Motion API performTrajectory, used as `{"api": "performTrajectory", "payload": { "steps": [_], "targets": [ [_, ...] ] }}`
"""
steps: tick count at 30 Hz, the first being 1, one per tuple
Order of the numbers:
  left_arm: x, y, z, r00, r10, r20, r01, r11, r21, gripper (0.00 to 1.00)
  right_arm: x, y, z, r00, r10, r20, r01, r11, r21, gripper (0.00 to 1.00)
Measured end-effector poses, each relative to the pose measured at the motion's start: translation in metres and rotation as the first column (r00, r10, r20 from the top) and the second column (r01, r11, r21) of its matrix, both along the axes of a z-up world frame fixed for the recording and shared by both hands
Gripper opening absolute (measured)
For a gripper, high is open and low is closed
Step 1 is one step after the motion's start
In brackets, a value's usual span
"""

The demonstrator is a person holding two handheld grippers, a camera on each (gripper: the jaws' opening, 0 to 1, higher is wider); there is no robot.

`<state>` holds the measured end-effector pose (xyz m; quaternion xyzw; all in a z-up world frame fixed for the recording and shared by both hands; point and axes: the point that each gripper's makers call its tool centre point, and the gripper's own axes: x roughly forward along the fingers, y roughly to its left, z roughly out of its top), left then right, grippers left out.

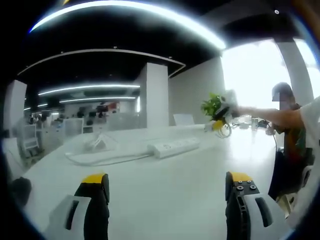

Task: Straighten the power strip on the desk, plug the charger into it

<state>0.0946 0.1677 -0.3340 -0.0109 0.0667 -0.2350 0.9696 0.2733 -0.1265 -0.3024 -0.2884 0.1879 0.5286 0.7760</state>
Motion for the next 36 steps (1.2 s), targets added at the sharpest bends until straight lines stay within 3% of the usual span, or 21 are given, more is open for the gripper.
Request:
{"api": "performTrajectory", "payload": {
  "steps": [36],
  "targets": [
    [-0.0007,-0.0022,-0.0021,1.0,-0.008,-0.002,0.008,1.0,-0.003,0.99,0.0057,0.0077,0.0027,0.999,-0.011,0.046,0.02,0.978,-0.208,0.24]
  ]
}}
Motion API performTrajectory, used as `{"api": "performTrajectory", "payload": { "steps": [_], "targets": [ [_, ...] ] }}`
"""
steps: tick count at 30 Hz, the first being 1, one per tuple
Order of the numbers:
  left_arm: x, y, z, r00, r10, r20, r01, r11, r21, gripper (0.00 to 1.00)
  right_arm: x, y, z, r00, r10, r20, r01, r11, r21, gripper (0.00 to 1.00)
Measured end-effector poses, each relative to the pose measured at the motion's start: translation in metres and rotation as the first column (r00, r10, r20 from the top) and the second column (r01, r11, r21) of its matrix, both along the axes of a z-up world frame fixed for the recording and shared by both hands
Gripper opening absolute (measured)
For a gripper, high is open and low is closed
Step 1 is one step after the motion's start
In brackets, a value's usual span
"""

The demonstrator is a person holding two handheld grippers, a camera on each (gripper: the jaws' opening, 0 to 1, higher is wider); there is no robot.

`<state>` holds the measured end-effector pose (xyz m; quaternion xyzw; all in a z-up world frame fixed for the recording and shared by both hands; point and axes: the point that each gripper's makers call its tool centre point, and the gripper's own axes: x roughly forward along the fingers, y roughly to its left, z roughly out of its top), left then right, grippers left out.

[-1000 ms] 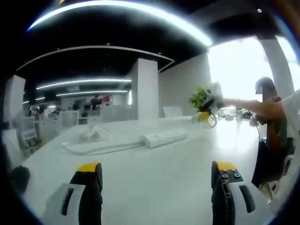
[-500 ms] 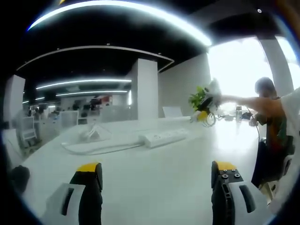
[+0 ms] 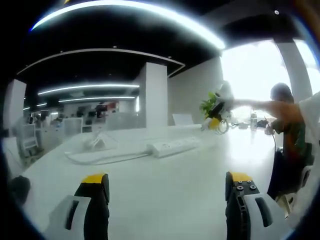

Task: Straighten the power strip on the desk, plug the charger into it

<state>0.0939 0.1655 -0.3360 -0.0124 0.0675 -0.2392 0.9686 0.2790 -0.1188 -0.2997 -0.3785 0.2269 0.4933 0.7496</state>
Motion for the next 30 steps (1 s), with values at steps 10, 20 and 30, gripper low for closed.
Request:
{"api": "performTrajectory", "payload": {
  "steps": [10,20,30],
  "targets": [
    [-0.001,0.002,-0.001,1.0,0.003,-0.002,-0.003,1.0,0.002,0.99,0.003,0.005,0.0,1.0,-0.011,0.012,0.012,0.998,-0.061,0.24],
    [-0.001,0.003,-0.002,1.0,0.004,-0.003,-0.004,1.0,0.0,0.99,0.001,0.009,-0.007,1.0,0.002,0.018,0.001,0.988,-0.157,0.24],
    [-0.001,0.004,-0.002,1.0,0.004,-0.002,-0.004,1.0,-0.001,0.99,0.004,0.015,-0.01,0.999,0.012,0.038,-0.003,0.973,-0.231,0.24]
  ]
}}
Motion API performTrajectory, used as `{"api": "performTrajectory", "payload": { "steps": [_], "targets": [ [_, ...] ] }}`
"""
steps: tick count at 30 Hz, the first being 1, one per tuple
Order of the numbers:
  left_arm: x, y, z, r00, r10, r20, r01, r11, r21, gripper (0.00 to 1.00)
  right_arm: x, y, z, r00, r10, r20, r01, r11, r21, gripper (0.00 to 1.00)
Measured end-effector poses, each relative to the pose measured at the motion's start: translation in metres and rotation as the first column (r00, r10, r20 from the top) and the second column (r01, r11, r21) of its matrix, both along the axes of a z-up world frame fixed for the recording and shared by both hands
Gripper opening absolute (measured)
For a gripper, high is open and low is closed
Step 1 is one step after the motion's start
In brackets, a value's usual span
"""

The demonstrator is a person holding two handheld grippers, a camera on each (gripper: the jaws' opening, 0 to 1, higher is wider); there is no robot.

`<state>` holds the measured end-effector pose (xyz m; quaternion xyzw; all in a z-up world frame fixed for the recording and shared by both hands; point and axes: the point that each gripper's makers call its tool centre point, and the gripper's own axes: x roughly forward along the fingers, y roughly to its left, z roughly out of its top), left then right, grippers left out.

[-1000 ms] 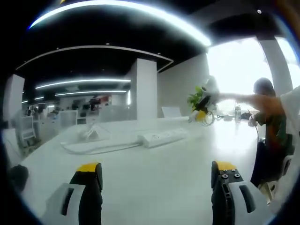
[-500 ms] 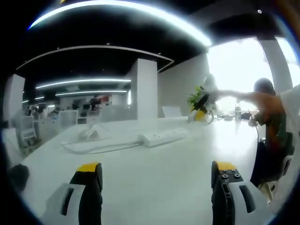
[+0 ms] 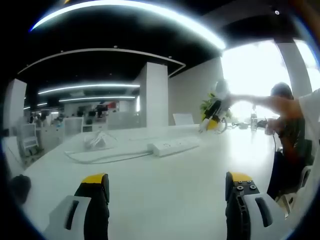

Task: Straighten the power strip on the desk, plug the charger into it

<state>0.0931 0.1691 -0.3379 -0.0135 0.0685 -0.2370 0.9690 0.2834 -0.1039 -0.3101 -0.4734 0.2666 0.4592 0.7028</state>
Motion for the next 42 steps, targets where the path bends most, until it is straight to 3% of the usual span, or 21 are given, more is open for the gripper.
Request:
{"api": "performTrajectory", "payload": {
  "steps": [11,23,28,38,42],
  "targets": [
    [0.0,-0.003,-0.002,1.0,-0.009,-0.006,0.009,1.0,-0.005,0.99,0.002,0.007,-0.006,1.0,-0.007,-0.017,0.006,0.998,-0.065,0.24],
    [-0.001,-0.002,-0.003,1.0,-0.005,-0.008,0.005,1.0,-0.007,0.99,0.003,0.01,-0.012,1.0,-0.01,0.014,0.012,0.987,-0.159,0.24],
    [-0.001,-0.002,-0.002,1.0,-0.007,-0.006,0.007,1.0,-0.006,0.99,0.005,0.012,-0.012,0.999,0.003,0.035,0.005,0.974,-0.228,0.24],
    [-0.003,0.002,-0.001,1.0,0.001,-0.005,-0.001,1.0,-0.006,0.99,0.008,0.017,-0.012,0.999,0.007,0.034,0.003,0.954,-0.299,0.24],
    [-0.003,0.001,0.0,1.0,-0.001,-0.003,0.001,1.0,-0.007,0.99,0.012,0.015,-0.012,0.998,0.017,0.067,0.008,0.937,-0.35,0.24]
  ]
}}
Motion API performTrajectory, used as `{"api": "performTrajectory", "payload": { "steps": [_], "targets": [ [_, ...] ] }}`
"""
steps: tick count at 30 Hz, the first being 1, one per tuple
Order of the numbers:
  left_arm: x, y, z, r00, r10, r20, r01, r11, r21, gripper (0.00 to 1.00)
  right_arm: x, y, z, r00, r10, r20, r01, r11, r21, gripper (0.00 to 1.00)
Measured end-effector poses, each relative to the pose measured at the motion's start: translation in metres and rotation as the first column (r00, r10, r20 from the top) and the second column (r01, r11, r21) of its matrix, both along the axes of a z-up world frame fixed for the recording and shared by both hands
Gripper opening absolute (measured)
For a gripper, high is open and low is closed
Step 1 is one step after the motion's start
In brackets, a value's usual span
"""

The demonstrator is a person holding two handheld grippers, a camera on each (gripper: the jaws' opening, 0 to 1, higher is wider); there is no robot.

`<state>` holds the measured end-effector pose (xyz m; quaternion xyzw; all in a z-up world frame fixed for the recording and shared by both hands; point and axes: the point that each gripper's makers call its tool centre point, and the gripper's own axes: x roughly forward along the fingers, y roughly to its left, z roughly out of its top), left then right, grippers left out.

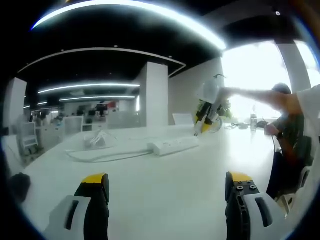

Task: Straighten the power strip on the desk, plug the charger into it

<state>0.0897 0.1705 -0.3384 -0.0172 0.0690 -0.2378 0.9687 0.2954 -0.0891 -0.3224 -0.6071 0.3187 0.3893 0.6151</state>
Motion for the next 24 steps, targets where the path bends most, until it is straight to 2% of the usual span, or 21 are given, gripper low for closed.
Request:
{"api": "performTrajectory", "payload": {
  "steps": [10,24],
  "targets": [
    [0.0,0.0,-0.003,1.0,0.0,-0.01,0.0,1.0,0.004,0.99,0.0,0.003,-0.006,1.0,0.002,-0.003,-0.002,0.999,-0.04,0.24],
    [0.002,-0.002,-0.011,0.998,0.003,-0.058,-0.003,1.0,0.006,0.99,0.002,0.006,-0.007,1.0,0.005,-0.017,-0.006,0.996,-0.093,0.24]
  ]
}}
